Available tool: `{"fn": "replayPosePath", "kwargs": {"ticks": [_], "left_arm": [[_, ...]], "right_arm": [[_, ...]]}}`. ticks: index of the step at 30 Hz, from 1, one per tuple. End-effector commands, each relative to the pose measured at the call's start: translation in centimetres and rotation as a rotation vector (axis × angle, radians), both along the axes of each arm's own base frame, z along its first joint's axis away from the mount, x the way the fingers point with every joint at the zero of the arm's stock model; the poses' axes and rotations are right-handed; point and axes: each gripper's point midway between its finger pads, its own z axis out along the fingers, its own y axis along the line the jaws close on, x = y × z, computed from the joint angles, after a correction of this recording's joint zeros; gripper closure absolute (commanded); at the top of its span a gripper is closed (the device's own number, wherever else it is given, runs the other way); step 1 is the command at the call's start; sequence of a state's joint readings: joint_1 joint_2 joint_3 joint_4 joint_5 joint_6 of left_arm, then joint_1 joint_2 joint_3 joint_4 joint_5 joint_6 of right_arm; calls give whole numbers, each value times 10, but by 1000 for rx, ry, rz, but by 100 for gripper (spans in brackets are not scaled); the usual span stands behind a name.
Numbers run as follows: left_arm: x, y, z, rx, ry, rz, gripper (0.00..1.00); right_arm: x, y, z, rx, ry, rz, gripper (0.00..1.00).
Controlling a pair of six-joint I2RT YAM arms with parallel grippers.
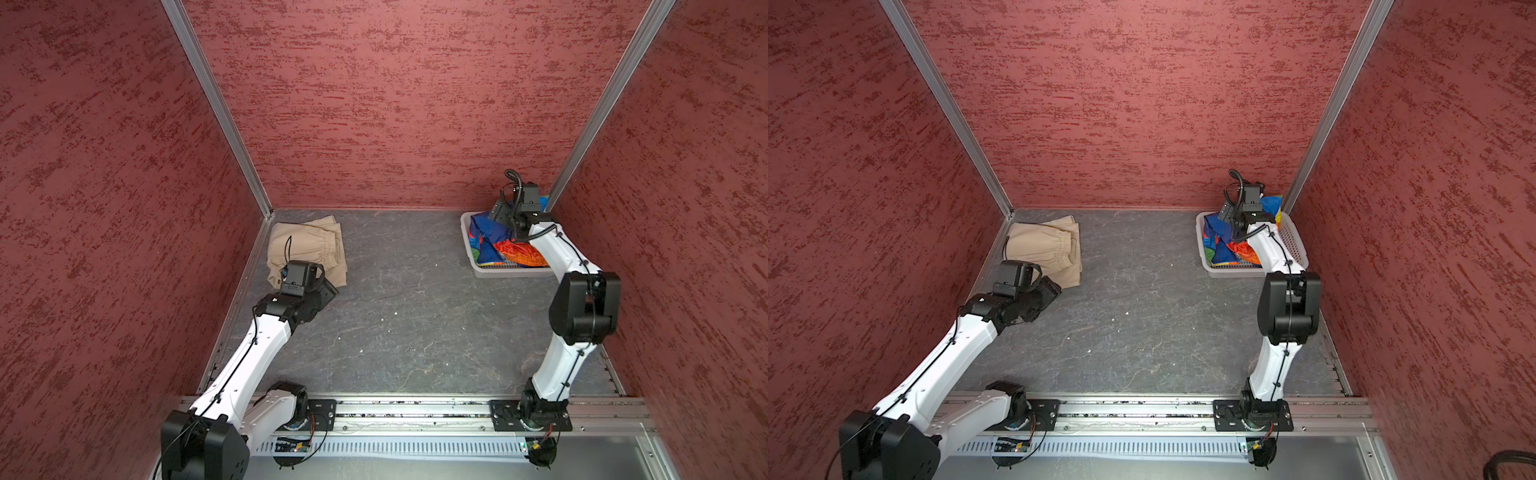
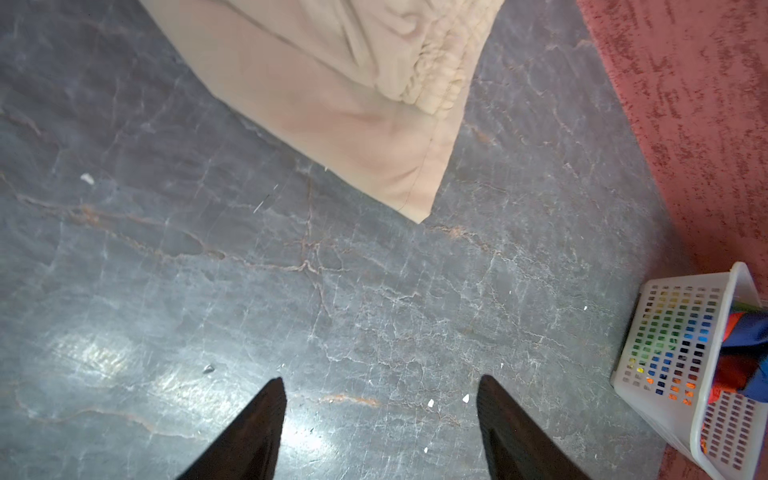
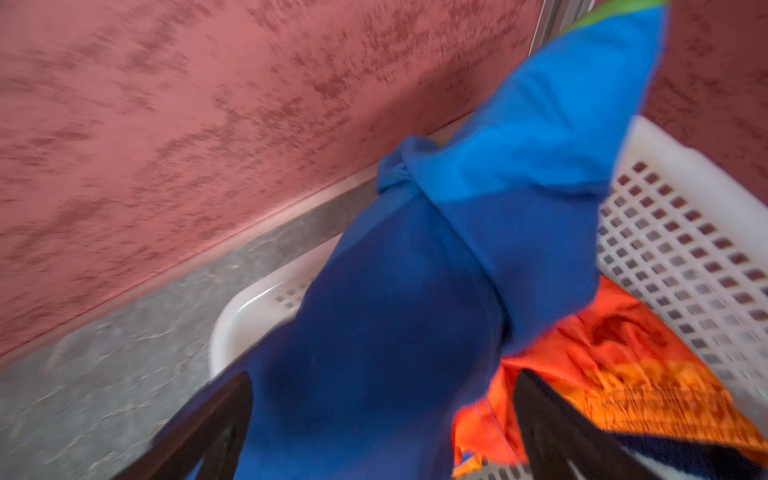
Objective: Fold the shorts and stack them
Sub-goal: 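Release the beige shorts with the left gripper while the right reaches into the basket, then lift the rainbow shorts from the basket with the right gripper, drop them on the table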
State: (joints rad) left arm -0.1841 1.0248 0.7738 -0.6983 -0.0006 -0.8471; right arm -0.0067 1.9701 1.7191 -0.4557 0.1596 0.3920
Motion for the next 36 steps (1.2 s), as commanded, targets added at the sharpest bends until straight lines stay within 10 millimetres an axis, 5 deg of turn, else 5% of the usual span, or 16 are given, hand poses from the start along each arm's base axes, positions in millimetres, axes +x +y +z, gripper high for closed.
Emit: {"fn": "replayPosePath", "kwargs": {"ticks": [1,3,5,6,11,15,20,24,27,36], "left_arm": [[4,-5,-1,-16,-17,-38,20],[8,-11,-4,-46,-15,-60,17],[11,-17,-5,-71,-11,-83,16],[12,-21,-6,-86,-3,-91,15],[17,-42,6,-161,-35,-140,14],[14,-54,16,-150,-66,-154,13],[7,-71,27,-150,-72,-202,13],[1,-73,40,-124,-84,-215,13],[-3,-70,47,-120,-100,-201,13],[-11,-57,55,-100,-121,-144,12]], "right_arm": [[10,-12,-21,-19,82,-27,3],[21,-9,-24,6,86,-5,23],[27,-6,-11,24,75,5,93],[29,-3,6,34,49,12,100],[7,34,158,-96,-216,79,100],[-50,95,280,-193,-462,181,100],[-122,168,347,-113,-644,390,100],[-172,212,363,44,-741,583,100],[-195,217,356,163,-754,613,100],[-219,232,252,422,-573,662,100]]}}
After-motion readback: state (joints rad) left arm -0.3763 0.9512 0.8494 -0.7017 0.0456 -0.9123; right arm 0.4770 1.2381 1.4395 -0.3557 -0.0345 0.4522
